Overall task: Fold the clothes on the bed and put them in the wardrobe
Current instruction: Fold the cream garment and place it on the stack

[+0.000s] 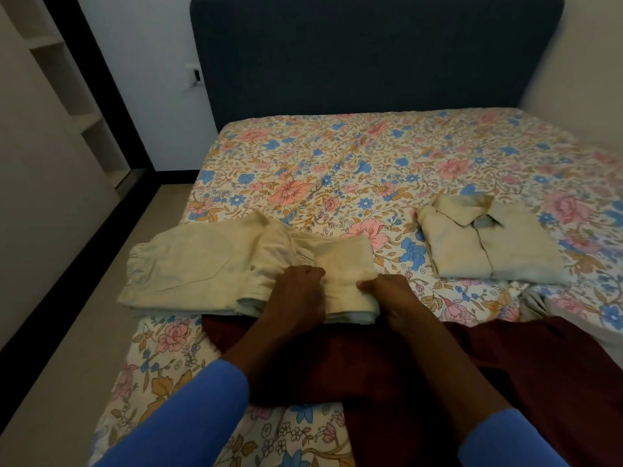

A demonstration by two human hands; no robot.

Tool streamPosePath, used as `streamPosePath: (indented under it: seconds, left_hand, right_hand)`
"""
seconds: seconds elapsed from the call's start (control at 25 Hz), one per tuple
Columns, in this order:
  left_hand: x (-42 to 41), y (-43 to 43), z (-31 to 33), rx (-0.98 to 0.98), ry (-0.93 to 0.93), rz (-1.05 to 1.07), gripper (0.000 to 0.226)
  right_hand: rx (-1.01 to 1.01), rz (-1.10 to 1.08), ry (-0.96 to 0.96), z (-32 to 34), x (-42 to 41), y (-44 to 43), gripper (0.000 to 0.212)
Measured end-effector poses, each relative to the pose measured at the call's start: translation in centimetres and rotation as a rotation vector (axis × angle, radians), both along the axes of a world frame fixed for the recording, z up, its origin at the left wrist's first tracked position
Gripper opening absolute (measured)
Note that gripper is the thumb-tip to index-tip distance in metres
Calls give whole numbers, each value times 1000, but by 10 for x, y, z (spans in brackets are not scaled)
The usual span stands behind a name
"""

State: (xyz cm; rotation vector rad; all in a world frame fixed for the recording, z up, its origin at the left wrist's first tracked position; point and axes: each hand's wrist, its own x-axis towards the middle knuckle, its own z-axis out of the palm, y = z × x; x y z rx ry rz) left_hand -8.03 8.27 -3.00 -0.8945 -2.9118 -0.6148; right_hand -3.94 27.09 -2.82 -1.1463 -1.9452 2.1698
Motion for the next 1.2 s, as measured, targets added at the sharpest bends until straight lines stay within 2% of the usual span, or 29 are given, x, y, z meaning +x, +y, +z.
streamPosePath:
  seconds: [0.08, 0.12, 0.16, 0.24, 0.28, 0.4, 0.52, 0.56, 0.64, 0.72, 0.84, 0.92, 0.96, 1.04, 1.2]
  left_hand:
    - [5, -2, -1, -93, 100, -39, 50]
    - [9, -4, -1, -203, 154, -47, 63]
    - [12, -8, -1, -326, 177, -37, 81]
    - [9, -16, -3, -473, 116, 26, 107]
    - [8, -19, -3, -492, 61, 69, 113]
    - [11, -16, 5, -433, 16, 82, 119]
    - [37, 12, 12, -206, 152, -22, 112]
    - [49, 27, 10, -138, 135, -73, 111]
    - [68, 58, 0, 11, -55, -182, 109]
    - [76, 76, -9, 198, -283, -216, 99]
    - [63, 52, 9, 755, -663, -78, 53]
    - [38, 16, 25, 1042, -835, 58, 26]
    - [23, -7, 32, 1118, -865, 149, 26]
    - [-5, -61, 42, 1263, -859, 332, 40]
    - [-19, -145, 28, 1477, -885, 449, 49]
  right_hand:
    - [-125, -50, 27, -6, -6, 3, 62]
    - [-147, -62, 43, -7, -10, 4, 73]
    - [-147, -74, 44, -9, -13, 4, 72]
    - [-127, -128, 43, -7, -17, 3, 43]
    - [-132, -149, 41, -2, -17, 2, 34]
    - [-165, -188, 124, 24, -16, 13, 31]
    - [-136, -330, 220, 69, 4, 47, 30]
    - [-123, -364, 261, 80, 15, 62, 26]
    - [-97, -359, 315, 95, 39, 80, 11]
    - [-47, -251, 289, 98, 54, 73, 5]
    - [131, -65, 357, 100, 52, 37, 9]
    - [173, 68, 419, 107, 32, -1, 13]
    - [195, 111, 441, 111, 19, -21, 13]
    - [272, 196, 473, 120, -15, -71, 18]
    - [397, 336, 406, 108, -83, -192, 17]
